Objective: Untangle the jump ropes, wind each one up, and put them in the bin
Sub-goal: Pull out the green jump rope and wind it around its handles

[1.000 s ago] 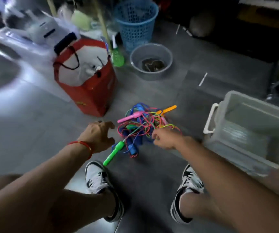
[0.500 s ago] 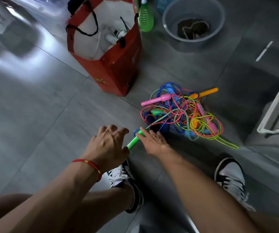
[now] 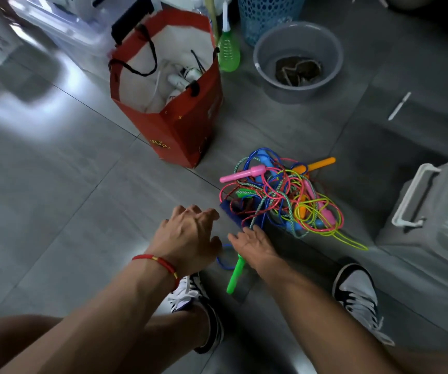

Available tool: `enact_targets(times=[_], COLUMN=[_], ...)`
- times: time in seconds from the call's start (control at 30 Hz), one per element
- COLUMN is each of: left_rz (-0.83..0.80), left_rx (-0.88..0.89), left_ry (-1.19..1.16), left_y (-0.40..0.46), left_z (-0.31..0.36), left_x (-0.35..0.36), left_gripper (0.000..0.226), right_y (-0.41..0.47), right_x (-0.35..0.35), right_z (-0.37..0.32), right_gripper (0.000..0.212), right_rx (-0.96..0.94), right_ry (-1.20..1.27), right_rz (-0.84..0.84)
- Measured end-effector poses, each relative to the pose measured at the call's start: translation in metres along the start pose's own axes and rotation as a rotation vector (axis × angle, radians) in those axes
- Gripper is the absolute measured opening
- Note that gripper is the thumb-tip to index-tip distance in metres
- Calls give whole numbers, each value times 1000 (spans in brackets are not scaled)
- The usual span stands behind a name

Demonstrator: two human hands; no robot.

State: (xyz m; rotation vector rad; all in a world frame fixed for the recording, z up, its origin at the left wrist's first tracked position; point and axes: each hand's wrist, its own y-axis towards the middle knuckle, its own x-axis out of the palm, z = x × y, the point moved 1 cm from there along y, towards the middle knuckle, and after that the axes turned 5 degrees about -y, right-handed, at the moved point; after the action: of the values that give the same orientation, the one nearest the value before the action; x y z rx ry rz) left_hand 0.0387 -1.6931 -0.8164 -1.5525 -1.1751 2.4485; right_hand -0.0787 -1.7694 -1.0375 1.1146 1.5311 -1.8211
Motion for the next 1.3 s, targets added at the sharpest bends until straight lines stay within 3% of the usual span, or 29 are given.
enact_targets(times=[0.07, 0.2, 0.33, 0.4, 0.5, 0.57, 0.7, 0.83, 0.9, 1.0, 1.1, 1.17, 1.23, 1.3], left_rz=[-10, -66, -78, -22, 70, 144, 248, 284, 325, 308, 191, 172, 283, 409], left_rx=[5, 10, 99, 188, 390, 411, 269, 156, 199, 334, 481, 502, 445, 325], left_ry=[16, 67, 26, -106, -272, -549, -1564, -2038, -1933, -1525, -1395, -1278, -1231, -1373], left_y=[1, 6, 4, -3, -18, -32, -52, -59, -64, -78, -82, -74, -62, -52], left_z=[3, 9, 17, 25, 35, 42, 40, 46, 60, 90, 121, 128, 121, 104], left_x=[0, 1, 13, 6, -23, -42, -76, -90, -91, -86, -72, -64, -68, -83], left_gripper=[52, 49, 54, 39, 16, 6, 22, 31, 27, 13, 24, 18, 11, 15], right_y=[-16, -59, -110, -137, -179, -205, -250, -269, -272, -271, -268, -264, -256, -250], right_x=[0, -24, -94, -128, -163, -177, -173, -198, -221, -242, -258, -265, -258, -239], right_z=[4, 23, 59, 75, 100, 124, 172, 172, 161, 149, 136, 130, 142, 170], right_gripper=[34, 43, 37, 40, 38, 22, 33, 22, 20, 17, 15, 17, 23, 36], right_rx=[38, 127, 65, 10, 12, 100, 267, 187, 101, 31, -18, -30, 59, 177], right_ry=[77, 267, 493, 587, 693, 666, 573, 675, 744, 685, 641, 642, 609, 522], right_rz=[23, 356, 586, 623, 519, 460, 326, 388, 492, 666, 825, 911, 819, 467])
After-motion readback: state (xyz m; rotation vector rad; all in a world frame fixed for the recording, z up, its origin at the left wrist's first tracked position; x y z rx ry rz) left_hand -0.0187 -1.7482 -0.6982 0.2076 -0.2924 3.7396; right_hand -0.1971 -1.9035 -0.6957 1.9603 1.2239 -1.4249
